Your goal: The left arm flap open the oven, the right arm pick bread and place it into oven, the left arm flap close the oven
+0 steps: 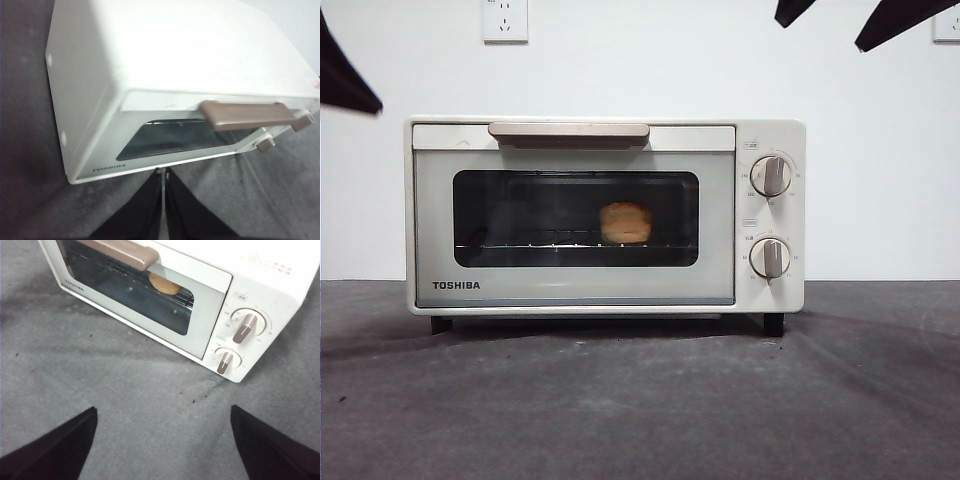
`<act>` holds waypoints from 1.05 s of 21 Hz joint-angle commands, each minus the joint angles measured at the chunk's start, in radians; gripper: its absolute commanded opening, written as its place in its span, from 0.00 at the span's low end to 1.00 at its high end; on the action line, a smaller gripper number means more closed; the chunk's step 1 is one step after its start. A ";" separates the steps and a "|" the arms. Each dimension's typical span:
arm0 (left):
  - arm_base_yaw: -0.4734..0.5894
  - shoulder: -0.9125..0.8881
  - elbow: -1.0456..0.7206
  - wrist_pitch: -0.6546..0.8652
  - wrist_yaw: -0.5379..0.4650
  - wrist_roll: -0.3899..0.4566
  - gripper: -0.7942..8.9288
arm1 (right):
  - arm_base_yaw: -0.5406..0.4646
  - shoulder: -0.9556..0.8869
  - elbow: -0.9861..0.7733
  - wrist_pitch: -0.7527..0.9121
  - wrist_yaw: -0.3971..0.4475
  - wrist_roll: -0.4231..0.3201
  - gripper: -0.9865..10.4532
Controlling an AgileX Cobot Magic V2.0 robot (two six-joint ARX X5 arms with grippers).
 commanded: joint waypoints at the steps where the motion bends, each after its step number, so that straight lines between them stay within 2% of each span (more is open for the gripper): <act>1: -0.035 -0.044 0.059 -0.086 -0.054 0.083 0.10 | 0.008 0.024 0.005 0.020 0.001 0.010 0.46; 11: -0.114 -0.196 0.132 -0.348 -0.311 0.159 0.10 | 0.009 0.052 0.005 0.035 -0.014 0.014 0.46; 22: -0.114 -0.285 0.132 -0.417 -0.319 0.183 0.10 | 0.009 0.054 0.005 0.042 -0.029 0.022 0.46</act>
